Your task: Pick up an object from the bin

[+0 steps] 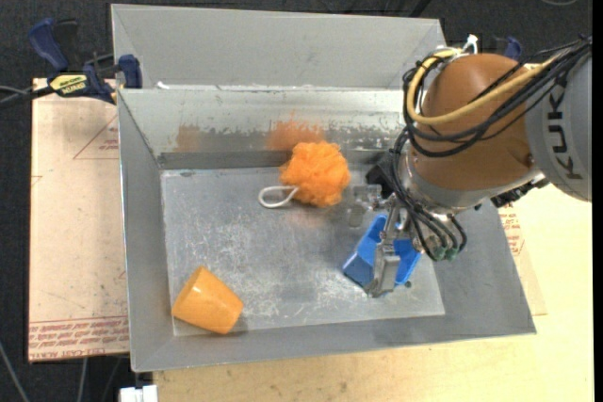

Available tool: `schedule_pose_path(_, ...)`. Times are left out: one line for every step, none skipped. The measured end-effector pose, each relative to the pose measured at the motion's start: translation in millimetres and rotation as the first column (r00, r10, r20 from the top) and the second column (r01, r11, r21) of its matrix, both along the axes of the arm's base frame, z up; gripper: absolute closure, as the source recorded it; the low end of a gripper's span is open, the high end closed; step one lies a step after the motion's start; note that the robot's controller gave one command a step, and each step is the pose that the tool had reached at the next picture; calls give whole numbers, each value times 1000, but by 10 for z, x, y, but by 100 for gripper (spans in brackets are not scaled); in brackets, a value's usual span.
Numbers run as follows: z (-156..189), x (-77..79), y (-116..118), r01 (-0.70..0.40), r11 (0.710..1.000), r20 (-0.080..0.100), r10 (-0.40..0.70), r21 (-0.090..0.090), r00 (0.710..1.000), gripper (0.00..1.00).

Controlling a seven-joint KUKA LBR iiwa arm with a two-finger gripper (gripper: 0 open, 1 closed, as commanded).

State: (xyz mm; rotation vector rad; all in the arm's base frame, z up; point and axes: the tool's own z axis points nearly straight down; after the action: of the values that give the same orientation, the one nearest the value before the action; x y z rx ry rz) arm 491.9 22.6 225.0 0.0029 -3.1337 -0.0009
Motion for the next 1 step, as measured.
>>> schedule_pose_path(43,15,-1,1,1000,9,-1,0,1000,0)
